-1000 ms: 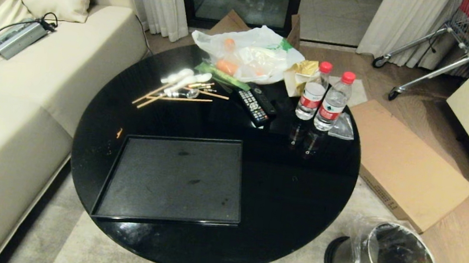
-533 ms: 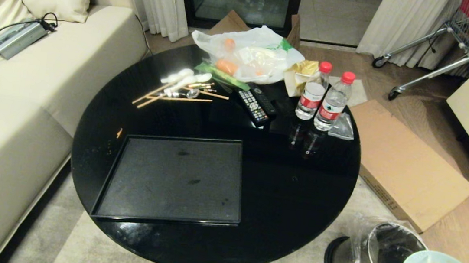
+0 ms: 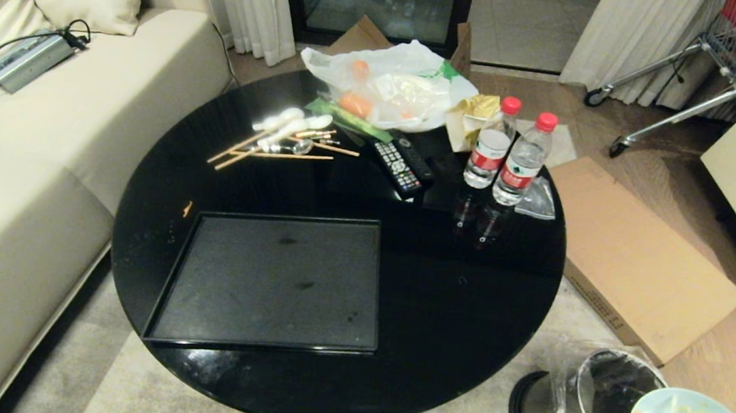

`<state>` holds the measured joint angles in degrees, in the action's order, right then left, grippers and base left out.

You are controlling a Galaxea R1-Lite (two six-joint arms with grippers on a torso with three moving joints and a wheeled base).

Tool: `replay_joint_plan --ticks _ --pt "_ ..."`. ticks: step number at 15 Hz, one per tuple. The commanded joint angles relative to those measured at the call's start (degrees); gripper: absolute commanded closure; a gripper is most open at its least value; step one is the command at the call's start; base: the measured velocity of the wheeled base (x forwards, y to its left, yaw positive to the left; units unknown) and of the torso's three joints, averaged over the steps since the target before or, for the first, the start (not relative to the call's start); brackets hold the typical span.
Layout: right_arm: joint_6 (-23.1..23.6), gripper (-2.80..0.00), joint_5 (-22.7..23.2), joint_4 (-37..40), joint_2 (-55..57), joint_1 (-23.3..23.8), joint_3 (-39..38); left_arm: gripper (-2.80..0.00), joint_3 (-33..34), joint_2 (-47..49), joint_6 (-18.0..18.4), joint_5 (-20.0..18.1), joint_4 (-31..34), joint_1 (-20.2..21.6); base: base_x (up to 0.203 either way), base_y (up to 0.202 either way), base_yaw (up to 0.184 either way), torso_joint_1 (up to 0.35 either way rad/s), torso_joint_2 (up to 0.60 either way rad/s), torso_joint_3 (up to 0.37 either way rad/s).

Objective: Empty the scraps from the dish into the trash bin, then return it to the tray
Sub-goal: Move the bowl over the trash can

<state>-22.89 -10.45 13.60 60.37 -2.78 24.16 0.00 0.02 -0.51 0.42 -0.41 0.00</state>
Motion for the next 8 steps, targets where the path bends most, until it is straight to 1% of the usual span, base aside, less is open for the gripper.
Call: replay_joint_plan --ticks 1,8 --pt "-0.1 0.0 -0.1 0.2 -0.2 0.0 -0.1 0.0 0.0 0.0 0.0 0.0 0.0 0.0 0.0 0.0 0.0 0.0 0.0 0.0" --pt "-0.1 0.0 0.0 0.2 -0.5 0.0 -0.1 0.0 0.0 0.0 0.0 0.0 0.0 0.0 0.0 0.0 0.0 0.0 0.0 0.0"
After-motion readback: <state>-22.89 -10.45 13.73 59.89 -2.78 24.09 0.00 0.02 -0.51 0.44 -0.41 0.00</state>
